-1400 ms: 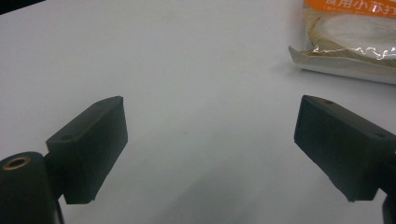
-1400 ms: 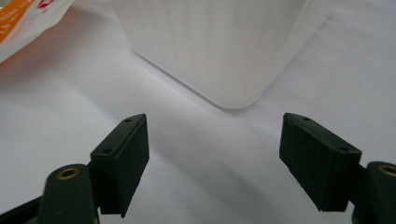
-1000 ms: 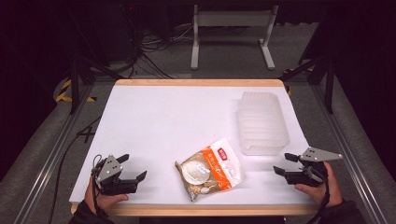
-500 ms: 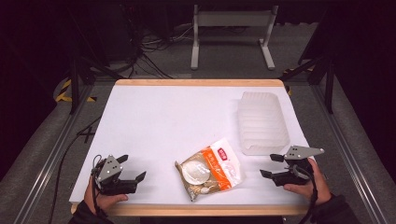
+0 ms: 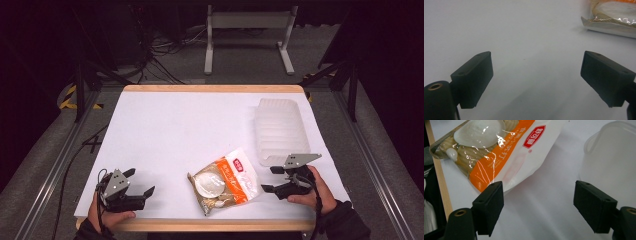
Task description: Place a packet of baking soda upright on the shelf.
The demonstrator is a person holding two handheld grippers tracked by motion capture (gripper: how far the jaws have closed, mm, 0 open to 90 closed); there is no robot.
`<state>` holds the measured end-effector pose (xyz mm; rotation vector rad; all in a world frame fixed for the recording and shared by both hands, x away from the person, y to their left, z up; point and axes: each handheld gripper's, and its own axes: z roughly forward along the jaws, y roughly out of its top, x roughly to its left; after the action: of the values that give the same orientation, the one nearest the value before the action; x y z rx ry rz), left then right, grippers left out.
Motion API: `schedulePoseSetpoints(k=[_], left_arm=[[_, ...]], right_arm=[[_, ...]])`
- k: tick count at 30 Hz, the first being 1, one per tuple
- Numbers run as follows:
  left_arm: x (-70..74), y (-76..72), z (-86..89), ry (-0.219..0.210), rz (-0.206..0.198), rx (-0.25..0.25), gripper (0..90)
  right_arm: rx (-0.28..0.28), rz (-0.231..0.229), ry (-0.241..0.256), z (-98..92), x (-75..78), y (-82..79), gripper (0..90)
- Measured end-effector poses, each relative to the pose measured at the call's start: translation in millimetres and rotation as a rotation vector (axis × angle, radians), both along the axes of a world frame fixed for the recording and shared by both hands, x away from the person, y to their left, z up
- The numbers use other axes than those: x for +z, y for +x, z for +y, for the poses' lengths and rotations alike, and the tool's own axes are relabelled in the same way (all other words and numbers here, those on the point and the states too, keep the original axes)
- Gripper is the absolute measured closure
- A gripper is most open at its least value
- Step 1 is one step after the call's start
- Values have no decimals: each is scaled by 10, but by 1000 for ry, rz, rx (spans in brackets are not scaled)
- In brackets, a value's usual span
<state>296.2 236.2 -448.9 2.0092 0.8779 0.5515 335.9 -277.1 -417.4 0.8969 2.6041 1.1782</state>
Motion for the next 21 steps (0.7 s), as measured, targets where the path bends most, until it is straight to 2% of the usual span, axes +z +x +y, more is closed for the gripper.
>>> schedulePoseSetpoints(k=[12, 17, 19, 21], left_arm=[[-8, -71, 39, 4, 6, 9, 118], [-13, -66, 26, 2, 8, 9, 118], [-17, -53, 16, 10, 10, 5, 118], [-20, -48, 7, 11, 14, 1, 118]], right_arm=[[12, 34, 1, 131, 62, 80, 243], [6, 25, 7, 155, 137, 95, 246], [0, 31, 26, 164, 173, 97, 255], [-2, 29, 17, 182, 178, 99, 259]])
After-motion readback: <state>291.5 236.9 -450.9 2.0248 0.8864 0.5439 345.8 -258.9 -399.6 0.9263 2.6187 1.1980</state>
